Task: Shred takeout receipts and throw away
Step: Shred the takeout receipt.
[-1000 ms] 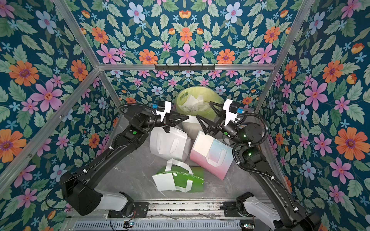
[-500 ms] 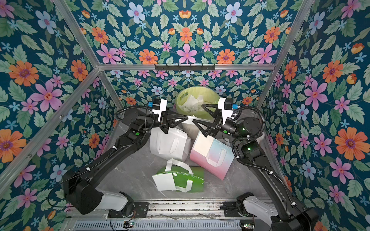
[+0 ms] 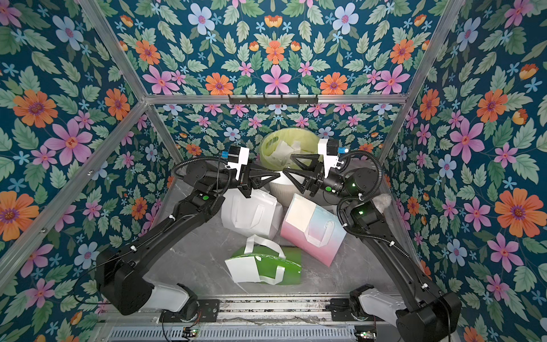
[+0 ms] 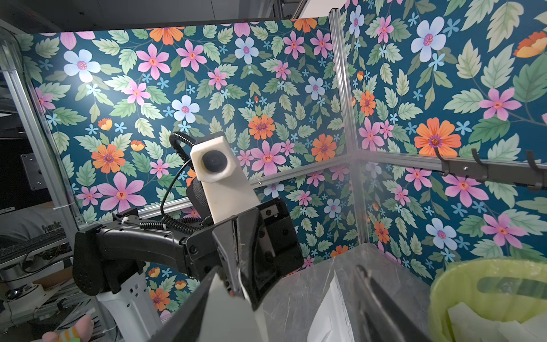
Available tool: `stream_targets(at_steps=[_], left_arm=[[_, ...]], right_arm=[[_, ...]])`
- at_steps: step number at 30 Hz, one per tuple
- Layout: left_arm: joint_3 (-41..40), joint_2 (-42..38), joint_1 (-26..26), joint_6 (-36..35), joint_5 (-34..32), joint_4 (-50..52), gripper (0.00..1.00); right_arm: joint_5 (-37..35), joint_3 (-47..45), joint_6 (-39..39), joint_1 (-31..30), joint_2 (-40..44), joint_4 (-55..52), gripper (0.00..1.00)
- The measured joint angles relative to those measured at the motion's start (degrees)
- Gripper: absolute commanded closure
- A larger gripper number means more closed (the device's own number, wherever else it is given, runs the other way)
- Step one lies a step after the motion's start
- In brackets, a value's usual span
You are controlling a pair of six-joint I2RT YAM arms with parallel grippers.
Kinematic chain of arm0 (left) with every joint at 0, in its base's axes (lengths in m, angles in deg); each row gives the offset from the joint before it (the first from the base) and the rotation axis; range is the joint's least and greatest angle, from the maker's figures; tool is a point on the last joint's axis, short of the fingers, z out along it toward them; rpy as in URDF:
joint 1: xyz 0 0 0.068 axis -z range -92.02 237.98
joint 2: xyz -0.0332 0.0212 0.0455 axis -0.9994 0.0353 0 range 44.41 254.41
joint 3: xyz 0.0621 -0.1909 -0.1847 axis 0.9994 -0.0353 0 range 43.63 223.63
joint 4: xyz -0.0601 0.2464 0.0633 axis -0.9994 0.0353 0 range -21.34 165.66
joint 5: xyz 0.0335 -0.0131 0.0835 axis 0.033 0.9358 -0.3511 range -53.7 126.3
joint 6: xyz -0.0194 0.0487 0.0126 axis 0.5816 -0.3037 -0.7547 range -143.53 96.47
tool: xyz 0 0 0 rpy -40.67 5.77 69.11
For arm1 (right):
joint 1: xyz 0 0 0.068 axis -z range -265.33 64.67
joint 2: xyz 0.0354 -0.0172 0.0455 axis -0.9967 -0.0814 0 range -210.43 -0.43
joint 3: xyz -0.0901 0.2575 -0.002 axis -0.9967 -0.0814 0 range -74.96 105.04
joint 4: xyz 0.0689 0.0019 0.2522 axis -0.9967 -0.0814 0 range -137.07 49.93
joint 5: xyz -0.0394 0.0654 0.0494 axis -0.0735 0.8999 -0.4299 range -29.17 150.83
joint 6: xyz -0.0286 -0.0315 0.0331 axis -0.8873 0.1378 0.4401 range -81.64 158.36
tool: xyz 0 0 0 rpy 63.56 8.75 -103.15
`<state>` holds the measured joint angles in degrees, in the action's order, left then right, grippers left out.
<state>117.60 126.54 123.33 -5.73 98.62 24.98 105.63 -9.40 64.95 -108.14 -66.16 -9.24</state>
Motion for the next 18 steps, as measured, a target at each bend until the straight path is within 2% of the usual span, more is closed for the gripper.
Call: stream_targets(at_steps=[3, 7, 9, 12, 18], left_arm=[[-0.13, -0.02, 0.02, -0.24, -0.44, 0.02, 1.00], [-0.57, -0.28, 0.04, -0.74, -1.27, 0.09, 1.00], [-1.16, -0.70, 0.09, -1.46, -2.36, 0.07, 1.00], [-3.15, -1.84, 0.33, -3.06, -5.57, -0.31, 1.00], [-6.95, -2.58, 2.10, -6.80, -16.85, -2.62, 1.00]], right_arm=[[0.20, 0.09, 0.20, -0.63, -0.26, 0.70, 0.59], [0.04, 0.15, 0.04, -1.62, -0.39, 0.72, 0.98], [-1.09, 0.17, 0.13, -2.43, -0.50, 0.13, 1.00], [-6.40, 0.72, -1.55, -5.18, -1.09, -1.81, 1.00], [-22.93, 4.92, -0.87, -8.74, -5.88, -6.40, 1.00]])
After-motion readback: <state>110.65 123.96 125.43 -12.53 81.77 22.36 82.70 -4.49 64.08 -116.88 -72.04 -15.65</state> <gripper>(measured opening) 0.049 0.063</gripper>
